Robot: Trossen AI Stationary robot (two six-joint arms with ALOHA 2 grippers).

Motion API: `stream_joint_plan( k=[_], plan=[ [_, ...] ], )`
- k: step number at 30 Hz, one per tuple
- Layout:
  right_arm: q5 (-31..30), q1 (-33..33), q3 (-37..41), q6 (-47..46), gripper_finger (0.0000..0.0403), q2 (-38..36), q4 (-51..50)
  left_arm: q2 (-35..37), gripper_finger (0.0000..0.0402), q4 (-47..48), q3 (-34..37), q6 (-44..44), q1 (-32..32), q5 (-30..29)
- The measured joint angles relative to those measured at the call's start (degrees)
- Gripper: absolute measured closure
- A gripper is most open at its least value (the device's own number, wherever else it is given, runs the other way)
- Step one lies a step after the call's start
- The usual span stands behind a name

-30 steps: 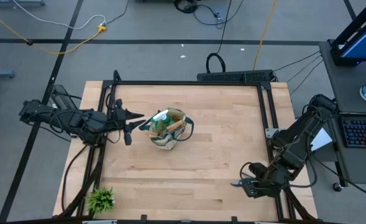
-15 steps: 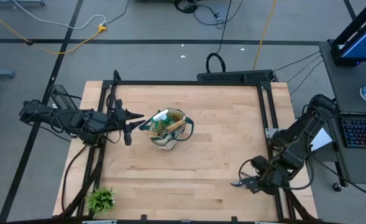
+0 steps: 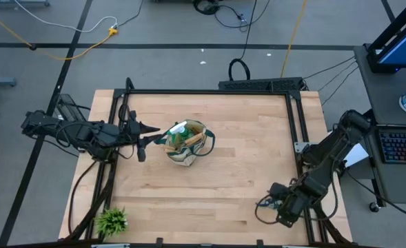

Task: Pick & Place Garden tools in Gardening bag
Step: Put the green shear scissors into the green gardening bag

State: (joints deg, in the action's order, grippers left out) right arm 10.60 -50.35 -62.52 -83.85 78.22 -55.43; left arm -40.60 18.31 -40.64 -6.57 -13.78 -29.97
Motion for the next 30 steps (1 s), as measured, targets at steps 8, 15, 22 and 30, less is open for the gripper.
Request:
stream_joint_plan(
  k=[8, 15, 22, 30],
  plan=[
    [0.1, 0.0, 0.0, 10.0, 0.0267, 5.9, 1.6, 0.0, 0.0300, -0.1, 0.0, -1.4, 0.0, 0.0],
    [0.2, -0.1, 1.2, 13.5, 0.0236, 8.1, 2.7, 0.0, 0.0300, -0.1, 0.0, -1.5, 0.0, 0.1],
    [1.6, -0.2, 5.6, 14.4, 0.0198, 7.2, 4.5, 0.0, 0.0300, -0.1, 0.0, -1.5, 0.0, 0.1],
    [7.9, -0.8, 10.0, 14.1, 0.0193, 7.2, 8.9, 0.0, 0.0300, -0.1, 0.0, -1.6, 0.0, 0.1]
  ],
)
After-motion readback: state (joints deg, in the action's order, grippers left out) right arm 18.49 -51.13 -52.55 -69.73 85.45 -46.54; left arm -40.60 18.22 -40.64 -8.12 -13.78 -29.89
